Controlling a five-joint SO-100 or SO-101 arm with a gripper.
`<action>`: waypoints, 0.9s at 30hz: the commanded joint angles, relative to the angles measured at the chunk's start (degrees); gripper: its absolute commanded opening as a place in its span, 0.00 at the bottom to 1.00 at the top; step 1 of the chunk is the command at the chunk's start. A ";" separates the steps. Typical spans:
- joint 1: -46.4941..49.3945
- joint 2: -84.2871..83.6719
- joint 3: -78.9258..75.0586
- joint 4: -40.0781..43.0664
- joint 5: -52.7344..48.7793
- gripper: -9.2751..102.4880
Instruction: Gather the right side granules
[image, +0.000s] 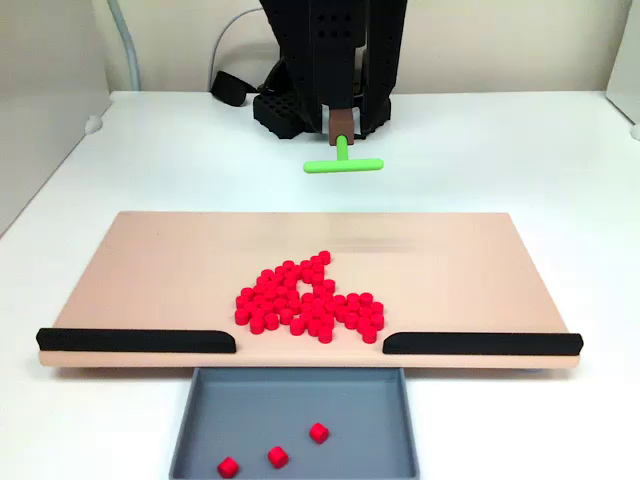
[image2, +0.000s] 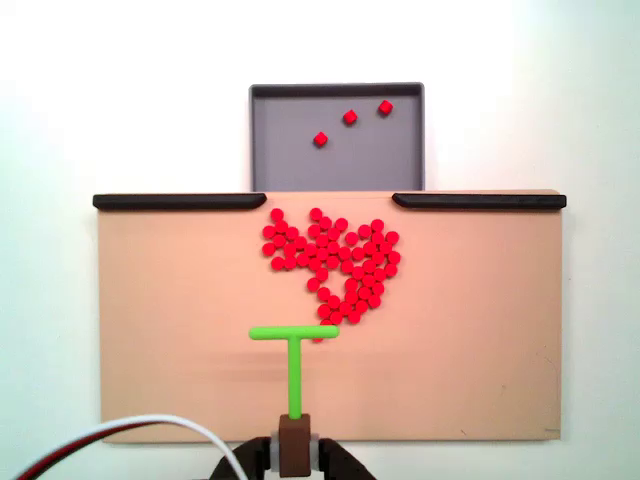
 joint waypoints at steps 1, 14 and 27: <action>2.90 -0.44 -4.13 0.53 -3.43 0.08; 3.78 -0.35 -4.04 0.44 -6.68 0.08; 2.99 -0.70 -4.13 0.09 -5.27 0.08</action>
